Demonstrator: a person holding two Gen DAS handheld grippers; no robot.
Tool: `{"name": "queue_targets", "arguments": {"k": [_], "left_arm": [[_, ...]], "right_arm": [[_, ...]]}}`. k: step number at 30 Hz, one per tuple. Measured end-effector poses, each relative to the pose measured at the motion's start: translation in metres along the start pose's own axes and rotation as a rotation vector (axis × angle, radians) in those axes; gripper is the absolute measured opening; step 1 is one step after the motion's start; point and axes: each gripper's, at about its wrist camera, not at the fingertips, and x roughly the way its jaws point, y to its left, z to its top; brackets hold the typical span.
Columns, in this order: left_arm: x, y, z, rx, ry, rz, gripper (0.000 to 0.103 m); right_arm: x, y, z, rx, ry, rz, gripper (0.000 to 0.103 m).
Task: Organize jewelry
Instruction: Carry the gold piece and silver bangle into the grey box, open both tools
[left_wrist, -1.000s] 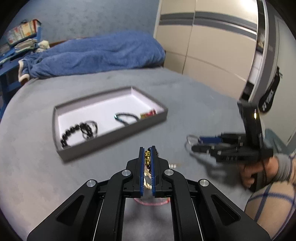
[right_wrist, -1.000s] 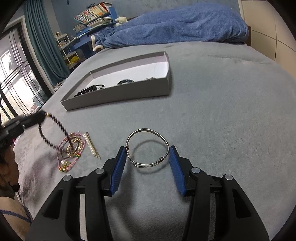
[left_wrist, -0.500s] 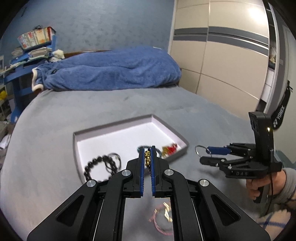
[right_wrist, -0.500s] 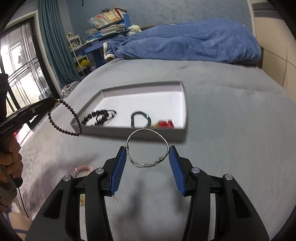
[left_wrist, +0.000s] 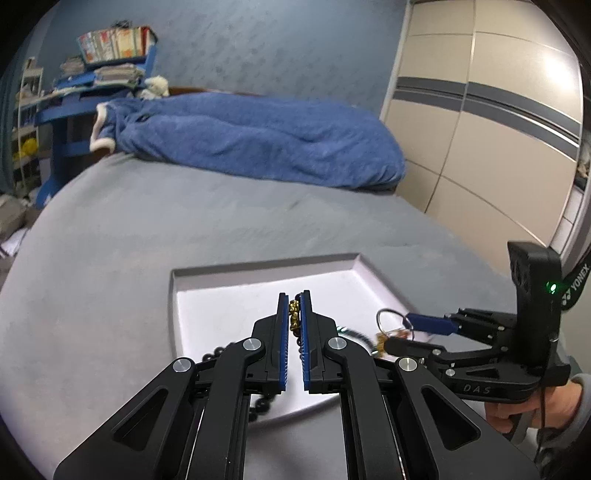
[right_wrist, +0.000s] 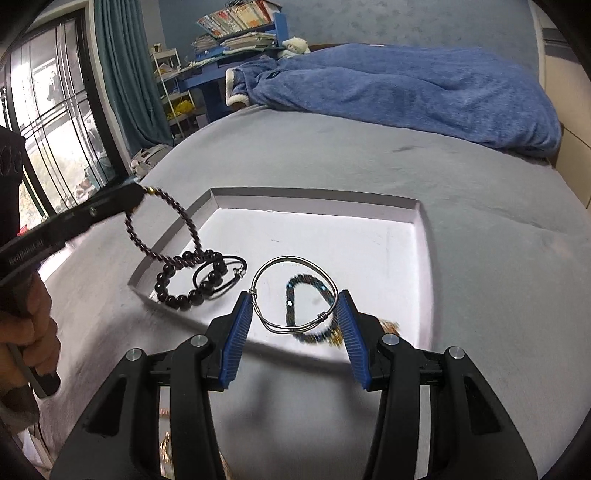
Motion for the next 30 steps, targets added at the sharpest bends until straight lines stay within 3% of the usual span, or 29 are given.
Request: {"name": "queue_targets", "arguments": {"k": [10, 14, 19, 20, 24, 26, 30], "left_arm": [[0.029, 0.028, -0.035, -0.017, 0.107, 0.116, 0.007], [0.030, 0.036, -0.047, -0.024, 0.140, 0.144, 0.009], [0.018, 0.035, -0.056, -0.029, 0.132, 0.155, 0.025], [0.014, 0.033, -0.057, -0.021, 0.127, 0.161, 0.037], [0.001, 0.020, -0.059, 0.007, 0.092, 0.152, 0.066], [-0.008, 0.013, -0.062, 0.013, 0.081, 0.135, 0.073], [-0.020, -0.008, -0.073, 0.069, 0.086, 0.107, 0.075]], "right_arm": [[0.062, 0.017, -0.001, -0.006, 0.109, 0.011, 0.048], [0.064, 0.012, -0.004, 0.033, 0.115, 0.031, 0.049], [0.049, 0.009, -0.008, 0.051, 0.080, 0.044, 0.060], [0.045, 0.009, -0.010, 0.055, 0.069, 0.050, 0.062], [0.019, 0.008, -0.025, 0.046, 0.010, 0.059, 0.065], [0.006, 0.009, -0.033, 0.029, -0.017, 0.053, 0.065], [-0.019, 0.009, -0.051, 0.011, -0.041, 0.047, 0.067]]}}
